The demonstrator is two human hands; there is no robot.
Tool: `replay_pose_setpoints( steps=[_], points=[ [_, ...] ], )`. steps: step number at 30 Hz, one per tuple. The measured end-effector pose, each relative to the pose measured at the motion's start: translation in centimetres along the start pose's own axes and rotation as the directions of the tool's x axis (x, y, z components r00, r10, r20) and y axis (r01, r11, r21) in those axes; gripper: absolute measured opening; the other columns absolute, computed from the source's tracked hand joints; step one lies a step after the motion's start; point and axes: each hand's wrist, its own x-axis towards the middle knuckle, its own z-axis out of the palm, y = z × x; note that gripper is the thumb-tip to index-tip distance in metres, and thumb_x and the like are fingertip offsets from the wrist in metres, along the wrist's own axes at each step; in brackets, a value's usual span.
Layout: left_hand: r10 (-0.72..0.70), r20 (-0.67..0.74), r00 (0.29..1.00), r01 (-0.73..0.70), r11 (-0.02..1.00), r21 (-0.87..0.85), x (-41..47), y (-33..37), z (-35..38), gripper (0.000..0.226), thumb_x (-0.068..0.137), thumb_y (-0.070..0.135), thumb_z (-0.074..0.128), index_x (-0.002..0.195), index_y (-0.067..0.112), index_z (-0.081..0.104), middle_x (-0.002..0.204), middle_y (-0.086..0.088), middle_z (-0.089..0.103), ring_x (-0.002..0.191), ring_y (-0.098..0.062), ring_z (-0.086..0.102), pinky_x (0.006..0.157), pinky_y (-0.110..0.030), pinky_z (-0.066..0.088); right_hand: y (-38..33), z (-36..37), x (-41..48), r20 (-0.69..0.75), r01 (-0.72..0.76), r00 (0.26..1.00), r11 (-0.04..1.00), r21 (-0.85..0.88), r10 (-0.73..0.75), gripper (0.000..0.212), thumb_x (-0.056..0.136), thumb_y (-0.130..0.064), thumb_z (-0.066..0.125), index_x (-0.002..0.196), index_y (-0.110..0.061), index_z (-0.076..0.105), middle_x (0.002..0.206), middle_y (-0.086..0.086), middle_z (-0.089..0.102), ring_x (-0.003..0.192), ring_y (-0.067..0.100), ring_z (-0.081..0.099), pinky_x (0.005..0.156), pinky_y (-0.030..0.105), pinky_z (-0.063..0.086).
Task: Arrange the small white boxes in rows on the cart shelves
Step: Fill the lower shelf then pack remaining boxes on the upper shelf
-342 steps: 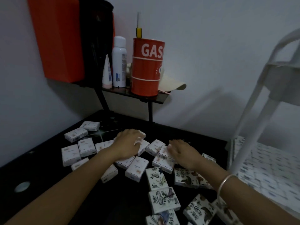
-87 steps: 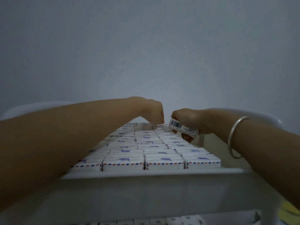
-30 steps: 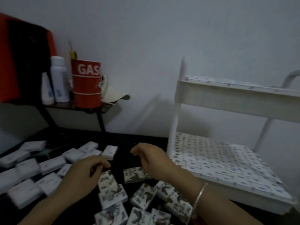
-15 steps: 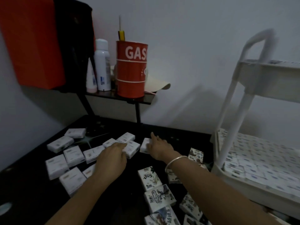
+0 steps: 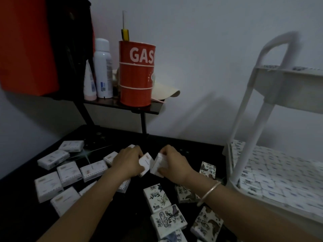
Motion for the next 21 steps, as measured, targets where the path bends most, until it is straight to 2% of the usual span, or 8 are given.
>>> replay_pose_setpoints(
  steps=[3, 6, 7, 9, 12, 15, 18, 21],
  points=[
    [0.002, 0.002, 1.000, -0.002, 0.995, -0.105, -0.5, 0.8, 0.5, 0.040, 0.083, 0.019, 0.064, 0.119, 0.017, 0.046, 0.111, -0.003, 0.061, 0.099, -0.018, 0.057, 0.079, -0.030, 0.048, 0.0, -1.9, -1.7, -0.036, 0.029, 0.999, 1.000, -0.006, -0.030, 0.057, 0.079, -0.022, 0.069, 0.126, -0.022, 0.038, 0.115, 0.000, 0.055, 0.103, 0.022, 0.058, 0.077, 0.027, 0.042],
    [0.018, 0.006, 1.000, -0.016, 0.977, -0.215, -1.2, 1.7, 0.1, 0.061, 0.079, 0.019, 0.066, 0.132, 0.025, 0.037, 0.102, 0.001, 0.062, 0.092, -0.015, 0.059, 0.075, -0.029, 0.049, -0.2, -4.6, -3.8, -0.038, 0.103, 0.993, 0.987, -0.121, -0.109, 0.067, 0.079, -0.025, 0.066, 0.139, -0.034, 0.037, 0.110, -0.002, 0.049, 0.096, 0.019, 0.055, 0.076, 0.029, 0.041],
    [0.033, 0.003, 0.999, -0.030, 0.961, -0.274, -1.5, 2.1, -0.4, 0.060, 0.077, 0.018, 0.067, 0.130, 0.028, 0.041, 0.098, 0.004, 0.063, 0.089, -0.014, 0.061, 0.076, -0.030, 0.050, -0.3, -5.7, -4.6, -0.055, 0.112, 0.991, 0.982, -0.152, -0.122, 0.061, 0.079, -0.028, 0.065, 0.135, -0.037, 0.044, 0.106, -0.005, 0.048, 0.090, 0.015, 0.053, 0.073, 0.028, 0.039],
    [0.080, -0.017, 0.997, -0.080, 0.908, -0.411, -2.2, 3.6, -1.8, 0.042, 0.073, 0.014, 0.070, 0.109, 0.031, 0.056, 0.091, 0.007, 0.066, 0.086, -0.014, 0.065, 0.082, -0.038, 0.054, -0.6, -8.1, -6.3, -0.106, 0.104, 0.987, 0.983, -0.151, -0.121, 0.041, 0.077, -0.033, 0.068, 0.117, -0.038, 0.059, 0.101, -0.010, 0.053, 0.083, 0.008, 0.053, 0.071, 0.026, 0.039],
    [0.165, -0.047, 0.985, -0.163, 0.811, -0.562, -3.6, 7.2, -4.7, 0.025, 0.075, 0.006, 0.070, 0.092, 0.021, 0.061, 0.091, -0.002, 0.071, 0.089, -0.021, 0.068, 0.086, -0.047, 0.055, -0.8, -12.6, -9.4, -0.183, 0.079, 0.980, 0.997, 0.015, -0.075, 0.023, 0.075, -0.037, 0.075, 0.095, -0.032, 0.064, 0.087, -0.015, 0.067, 0.073, 0.003, 0.063, 0.066, 0.025, 0.050],
    [0.252, -0.114, 0.961, -0.269, 0.757, -0.596, -5.1, 11.9, -7.8, 0.016, 0.080, 0.006, 0.070, 0.090, 0.016, 0.062, 0.088, -0.004, 0.072, 0.084, -0.017, 0.068, 0.082, -0.037, 0.054, -0.8, -17.5, -12.7, -0.295, 0.098, 0.954, 0.988, 0.121, -0.059, 0.024, 0.073, -0.035, 0.077, 0.090, -0.029, 0.061, 0.084, -0.016, 0.069, 0.076, -0.004, 0.064, 0.067, 0.018, 0.050],
    [0.356, -0.185, 0.916, -0.392, 0.693, -0.605, -6.9, 17.2, -10.6, 0.011, 0.083, 0.007, 0.069, 0.092, 0.011, 0.064, 0.084, -0.002, 0.071, 0.072, -0.009, 0.065, 0.070, -0.022, 0.049, -0.4, -22.7, -16.5, -0.419, 0.147, 0.907, 0.965, 0.217, -0.044, 0.026, 0.072, -0.027, 0.078, 0.090, -0.026, 0.058, 0.083, -0.010, 0.072, 0.077, 0.005, 0.067, 0.068, 0.024, 0.054],
    [0.459, -0.261, 0.849, -0.511, 0.588, -0.627, -8.7, 22.4, -12.7, 0.009, 0.083, 0.005, 0.070, 0.091, 0.007, 0.066, 0.077, 0.003, 0.071, 0.064, -0.001, 0.061, 0.060, -0.014, 0.046, -0.1, -28.3, -20.6, -0.519, 0.235, 0.852, 0.932, 0.276, -0.061, 0.037, 0.077, -0.017, 0.077, 0.108, -0.028, 0.058, 0.083, -0.004, 0.071, 0.074, 0.015, 0.067, 0.066, 0.026, 0.054]
  ],
)
